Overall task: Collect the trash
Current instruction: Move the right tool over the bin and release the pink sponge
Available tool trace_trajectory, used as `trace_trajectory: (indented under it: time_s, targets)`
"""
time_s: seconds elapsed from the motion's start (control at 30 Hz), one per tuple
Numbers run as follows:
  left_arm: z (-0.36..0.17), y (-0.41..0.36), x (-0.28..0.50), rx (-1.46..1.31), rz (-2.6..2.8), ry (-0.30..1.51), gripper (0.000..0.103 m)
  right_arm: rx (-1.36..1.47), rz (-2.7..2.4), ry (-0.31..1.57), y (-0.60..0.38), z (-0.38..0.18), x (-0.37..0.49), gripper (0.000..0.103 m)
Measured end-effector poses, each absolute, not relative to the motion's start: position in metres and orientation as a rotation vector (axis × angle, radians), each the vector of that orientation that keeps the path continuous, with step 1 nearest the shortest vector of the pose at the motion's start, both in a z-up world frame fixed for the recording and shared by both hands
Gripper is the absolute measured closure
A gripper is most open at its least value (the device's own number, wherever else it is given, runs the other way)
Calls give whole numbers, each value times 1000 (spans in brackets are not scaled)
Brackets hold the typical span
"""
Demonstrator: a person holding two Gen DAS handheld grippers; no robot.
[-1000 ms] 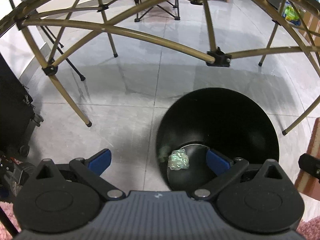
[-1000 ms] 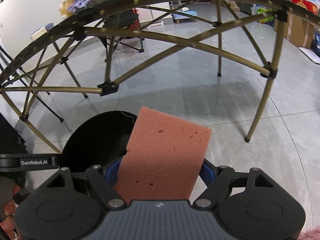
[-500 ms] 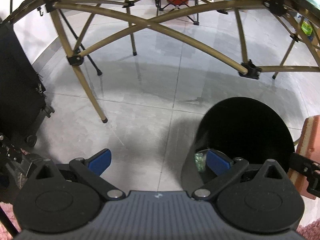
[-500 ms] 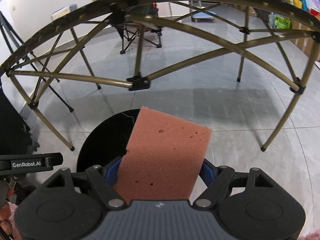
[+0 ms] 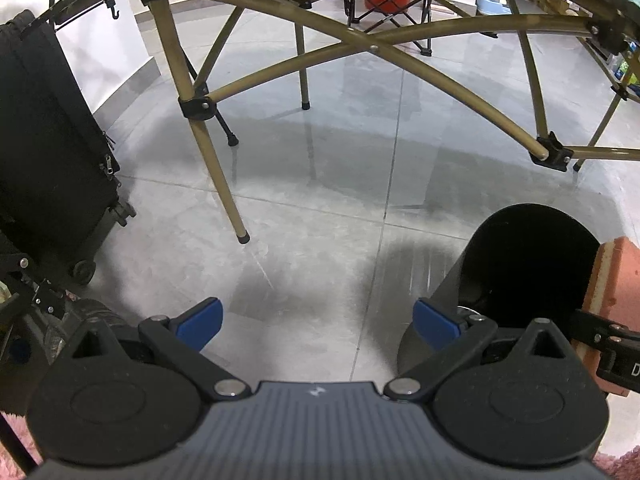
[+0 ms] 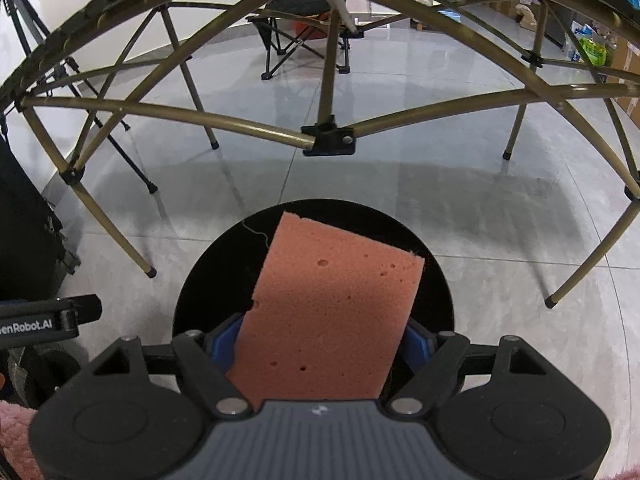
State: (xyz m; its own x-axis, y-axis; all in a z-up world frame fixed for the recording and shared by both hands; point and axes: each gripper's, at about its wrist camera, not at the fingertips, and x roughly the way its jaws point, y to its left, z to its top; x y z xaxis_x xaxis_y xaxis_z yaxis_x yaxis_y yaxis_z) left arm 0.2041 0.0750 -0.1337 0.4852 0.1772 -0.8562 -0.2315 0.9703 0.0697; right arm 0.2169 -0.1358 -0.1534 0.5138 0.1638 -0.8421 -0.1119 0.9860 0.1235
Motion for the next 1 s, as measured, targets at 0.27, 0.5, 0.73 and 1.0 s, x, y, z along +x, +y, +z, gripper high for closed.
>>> trace_trajectory:
  time_s: [0.27, 0.5, 0.73, 1.0]
  targets:
    - [-136, 78, 205, -57, 245, 1044, 0, 51, 169, 1033, -130, -159, 225, 24]
    - [-136, 80, 204, -67, 253, 1047, 0, 50, 176, 1028, -127, -160, 227, 0]
    - [-136, 82, 202, -71, 250, 1046, 0, 32, 170, 1024, -126, -161, 228, 0]
    - [-133, 81, 200, -74, 241, 1034, 0, 30, 164, 1013, -128, -158, 225, 0]
